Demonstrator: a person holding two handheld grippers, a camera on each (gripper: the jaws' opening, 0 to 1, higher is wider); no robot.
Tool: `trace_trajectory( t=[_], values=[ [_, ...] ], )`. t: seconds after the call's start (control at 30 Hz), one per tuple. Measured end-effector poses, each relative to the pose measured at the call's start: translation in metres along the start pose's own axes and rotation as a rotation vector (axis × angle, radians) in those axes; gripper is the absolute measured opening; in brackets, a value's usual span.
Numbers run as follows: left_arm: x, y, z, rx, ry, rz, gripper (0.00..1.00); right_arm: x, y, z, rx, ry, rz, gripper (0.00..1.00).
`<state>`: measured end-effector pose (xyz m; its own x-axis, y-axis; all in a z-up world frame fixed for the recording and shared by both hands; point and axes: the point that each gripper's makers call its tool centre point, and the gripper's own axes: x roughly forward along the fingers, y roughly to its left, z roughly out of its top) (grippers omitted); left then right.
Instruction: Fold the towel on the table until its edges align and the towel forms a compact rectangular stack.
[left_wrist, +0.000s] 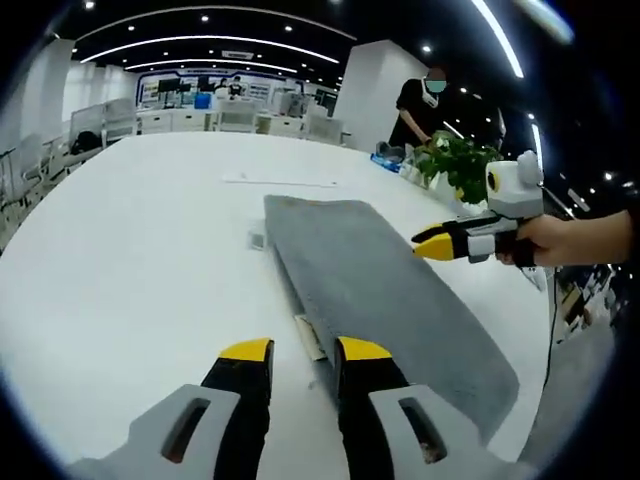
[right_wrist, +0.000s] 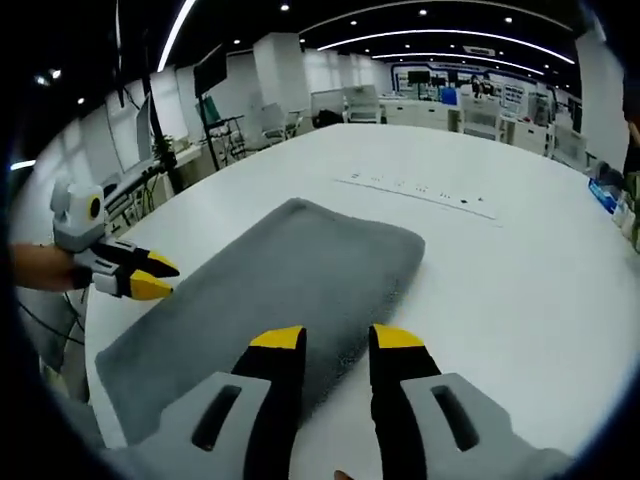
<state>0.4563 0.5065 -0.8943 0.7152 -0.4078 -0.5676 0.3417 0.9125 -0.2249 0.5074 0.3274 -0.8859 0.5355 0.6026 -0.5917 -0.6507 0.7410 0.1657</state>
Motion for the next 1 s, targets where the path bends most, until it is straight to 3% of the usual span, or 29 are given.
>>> trace_trajectory(
  t=[0.1, 0.3, 0.8, 0.93, 1.0],
  values=[
    [0.006, -0.001, 0.001, -0.089, -0.01, 0.005, 0.22, -0.004, 0.006, -0.011, -0.004, 0.017, 0.009, 0.24],
    [0.013, -0.001, -0.001, -0.112, 0.001, 0.01, 0.22, -0.007, 0.006, -0.032, 0.042, 0.041, 0.007, 0.22],
    [0.012, -0.003, -0.007, -0.034, 0.024, 0.031, 0.2, -0.001, 0.012, -0.036, 0.03, 0.006, 0.022, 0.11],
    [0.013, -0.014, -0.009, -0.049, 0.033, -0.016, 0.1, -0.001, 0.012, -0.037, 0.038, -0.009, 0.024, 0.1],
    [0.013, -0.014, -0.008, -0.022, 0.026, 0.003, 0.1, -0.002, 0.011, -0.037, 0.054, -0.014, 0.024, 0.09]
  ],
)
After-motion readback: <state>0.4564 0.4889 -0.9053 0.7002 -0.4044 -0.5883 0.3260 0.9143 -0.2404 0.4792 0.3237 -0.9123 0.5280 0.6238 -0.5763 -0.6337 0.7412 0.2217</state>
